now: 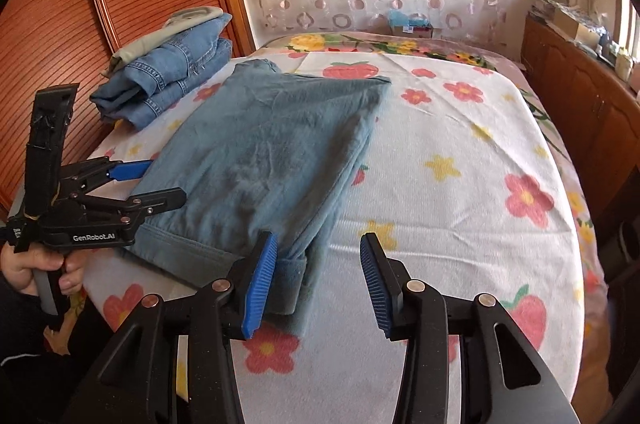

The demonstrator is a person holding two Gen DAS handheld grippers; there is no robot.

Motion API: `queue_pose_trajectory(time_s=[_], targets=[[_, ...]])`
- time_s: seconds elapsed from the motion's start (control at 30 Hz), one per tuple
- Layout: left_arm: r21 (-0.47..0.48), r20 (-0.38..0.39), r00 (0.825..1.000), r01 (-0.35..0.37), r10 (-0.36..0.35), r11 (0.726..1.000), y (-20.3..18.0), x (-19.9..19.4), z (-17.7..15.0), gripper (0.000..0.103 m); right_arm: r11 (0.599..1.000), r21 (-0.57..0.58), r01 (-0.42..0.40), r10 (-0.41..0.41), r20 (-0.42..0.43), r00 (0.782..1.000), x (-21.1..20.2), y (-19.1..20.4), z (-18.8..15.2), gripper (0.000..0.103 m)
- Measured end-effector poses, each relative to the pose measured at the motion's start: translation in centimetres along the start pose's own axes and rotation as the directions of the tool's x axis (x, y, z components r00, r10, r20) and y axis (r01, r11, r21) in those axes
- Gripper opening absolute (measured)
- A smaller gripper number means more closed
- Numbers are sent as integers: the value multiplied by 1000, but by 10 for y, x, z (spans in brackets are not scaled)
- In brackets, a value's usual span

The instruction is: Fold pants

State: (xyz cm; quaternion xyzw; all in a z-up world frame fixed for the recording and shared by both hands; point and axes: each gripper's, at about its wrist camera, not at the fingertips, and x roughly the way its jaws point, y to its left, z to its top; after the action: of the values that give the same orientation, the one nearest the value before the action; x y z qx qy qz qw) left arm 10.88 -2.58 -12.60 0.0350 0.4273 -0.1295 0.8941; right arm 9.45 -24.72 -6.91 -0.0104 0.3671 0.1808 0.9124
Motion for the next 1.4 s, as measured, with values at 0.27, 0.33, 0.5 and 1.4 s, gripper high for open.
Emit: queue_pose_trajectory(time_s=[0.27, 0.33, 0.5, 1.4], targets=[[20, -3, 1000, -13, 13, 1000, -2, 1, -1, 80, 1000, -8, -6, 6, -43, 999, 8, 6, -6, 45], [21, -3, 1000, -14, 14, 1000, -2, 1, -1, 80, 1000, 7, -11, 12, -46, 999, 8, 4, -7, 45], [22, -4, 1000, -14, 14, 1000, -3, 1, -1, 80, 1000, 12, -16, 17, -48, 999, 10, 6, -9, 45], [-46, -9, 994, 105, -106, 993, 16, -42, -41, 54, 999, 12, -48, 49, -41, 998, 10, 14, -16, 28]])
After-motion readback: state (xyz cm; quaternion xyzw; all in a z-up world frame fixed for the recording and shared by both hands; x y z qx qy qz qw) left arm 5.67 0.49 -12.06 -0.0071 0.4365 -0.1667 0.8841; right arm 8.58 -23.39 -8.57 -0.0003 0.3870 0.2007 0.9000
